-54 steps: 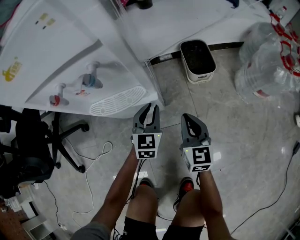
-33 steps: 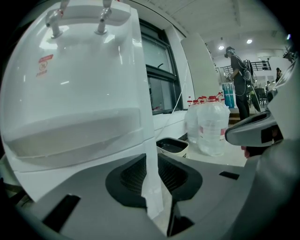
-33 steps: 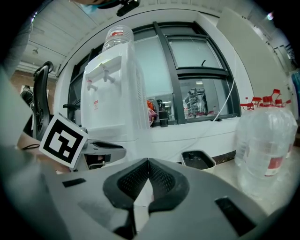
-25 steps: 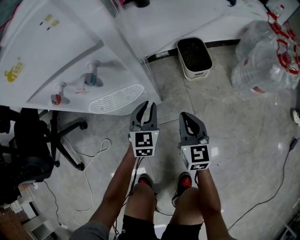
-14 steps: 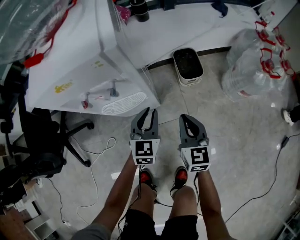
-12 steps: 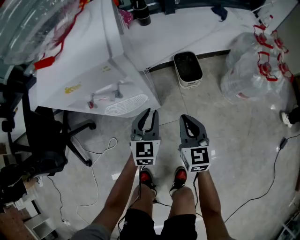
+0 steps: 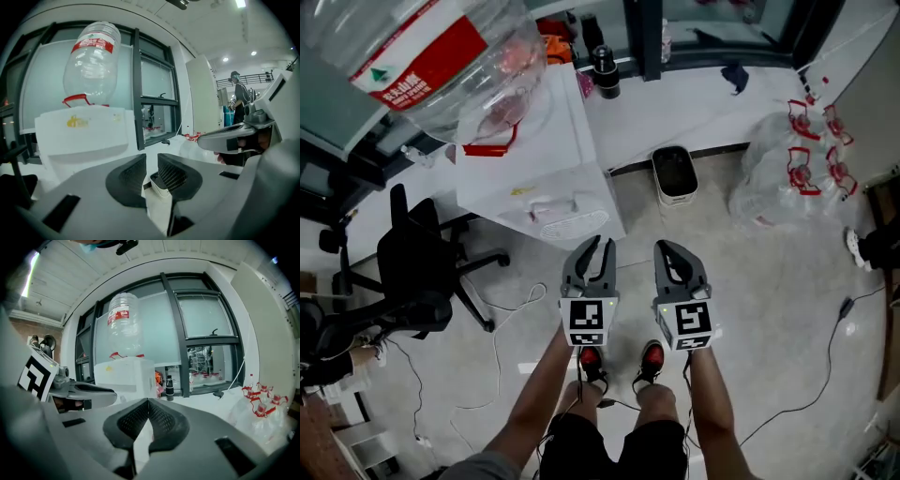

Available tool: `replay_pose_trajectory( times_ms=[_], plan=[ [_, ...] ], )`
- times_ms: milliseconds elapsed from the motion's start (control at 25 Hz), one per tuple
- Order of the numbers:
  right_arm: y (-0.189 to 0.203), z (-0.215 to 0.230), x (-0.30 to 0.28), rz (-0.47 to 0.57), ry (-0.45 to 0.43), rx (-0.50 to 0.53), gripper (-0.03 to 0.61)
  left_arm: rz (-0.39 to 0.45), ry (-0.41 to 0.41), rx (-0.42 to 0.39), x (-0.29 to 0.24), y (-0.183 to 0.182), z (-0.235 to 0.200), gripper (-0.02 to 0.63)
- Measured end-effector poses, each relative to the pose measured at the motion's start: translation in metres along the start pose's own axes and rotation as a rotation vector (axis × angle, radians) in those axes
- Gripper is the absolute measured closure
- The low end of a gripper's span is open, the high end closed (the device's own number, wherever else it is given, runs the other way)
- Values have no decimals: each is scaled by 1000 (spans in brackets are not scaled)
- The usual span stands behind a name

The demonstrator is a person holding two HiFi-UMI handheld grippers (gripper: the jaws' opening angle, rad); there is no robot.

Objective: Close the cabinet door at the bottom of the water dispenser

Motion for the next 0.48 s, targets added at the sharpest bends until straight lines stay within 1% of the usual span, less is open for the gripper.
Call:
replay_pose_trajectory(
  times_ms=[80, 240, 480],
  plan=[
    [-26, -3, 9, 23, -8, 14, 560, 11, -8, 6, 15, -20, 2, 520],
    [-75, -20, 38, 36, -27, 21, 560, 12, -8, 24, 59, -58, 6, 529],
    [-138, -46, 73, 57, -67, 80, 560, 29, -29, 40, 117, -103, 1, 549]
  ],
)
Point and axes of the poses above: the fingertips, and each gripper's own axes: x backward along the fingers, z to its right, y out of its underside, the point moved 10 cm from there along x, backward along the fingers, and after that the axes turned 10 degrees about x, right-handed, at the moved point
